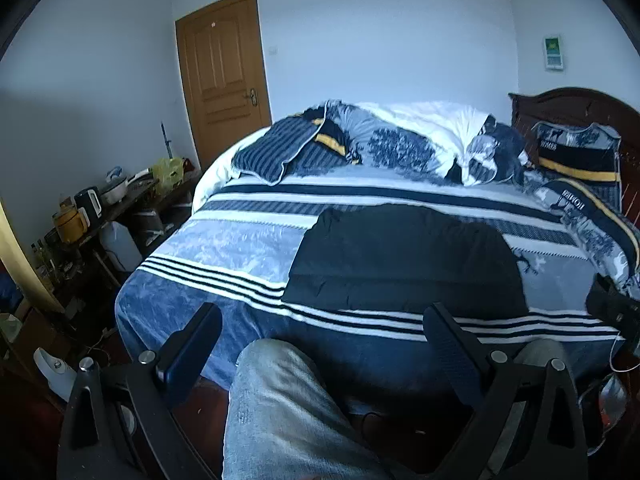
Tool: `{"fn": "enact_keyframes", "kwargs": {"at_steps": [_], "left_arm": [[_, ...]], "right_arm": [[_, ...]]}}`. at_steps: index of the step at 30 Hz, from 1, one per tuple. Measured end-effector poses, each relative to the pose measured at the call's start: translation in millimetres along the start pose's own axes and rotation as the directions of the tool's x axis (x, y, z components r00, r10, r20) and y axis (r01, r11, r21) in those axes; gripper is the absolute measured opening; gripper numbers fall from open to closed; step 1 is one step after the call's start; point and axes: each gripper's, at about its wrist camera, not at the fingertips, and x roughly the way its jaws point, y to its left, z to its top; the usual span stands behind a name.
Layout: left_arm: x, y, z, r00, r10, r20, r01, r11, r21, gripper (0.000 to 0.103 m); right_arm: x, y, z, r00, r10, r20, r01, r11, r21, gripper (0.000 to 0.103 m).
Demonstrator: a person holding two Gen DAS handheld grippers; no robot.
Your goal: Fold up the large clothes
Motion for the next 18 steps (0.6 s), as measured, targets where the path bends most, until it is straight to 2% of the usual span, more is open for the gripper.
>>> {"fn": "enact_keyframes", "kwargs": {"at_steps": [11,16,18], "left_arm": [[85,-13,19,0.993,-0.019,-0.115,0.020,1.000,0.006,0.100],[138,-19,29,0.985,-0.045,-0.164,0.045,0.999,-0.004,0.100],[168,-15,36,0.982,-0.028,-0.187,0.022,0.999,-0.034,0.100]], "right_arm": [[74,-29,23,0.994,-0.026,-0.109,0.032,0.998,0.054,0.082],[118,-45,37,0.987,-0.032,-0.155,0.042,0.997,0.059,0.082],[144,-59,45,0.983,-0.021,-0.185,0.036,0.996,0.079,0.082]]}}
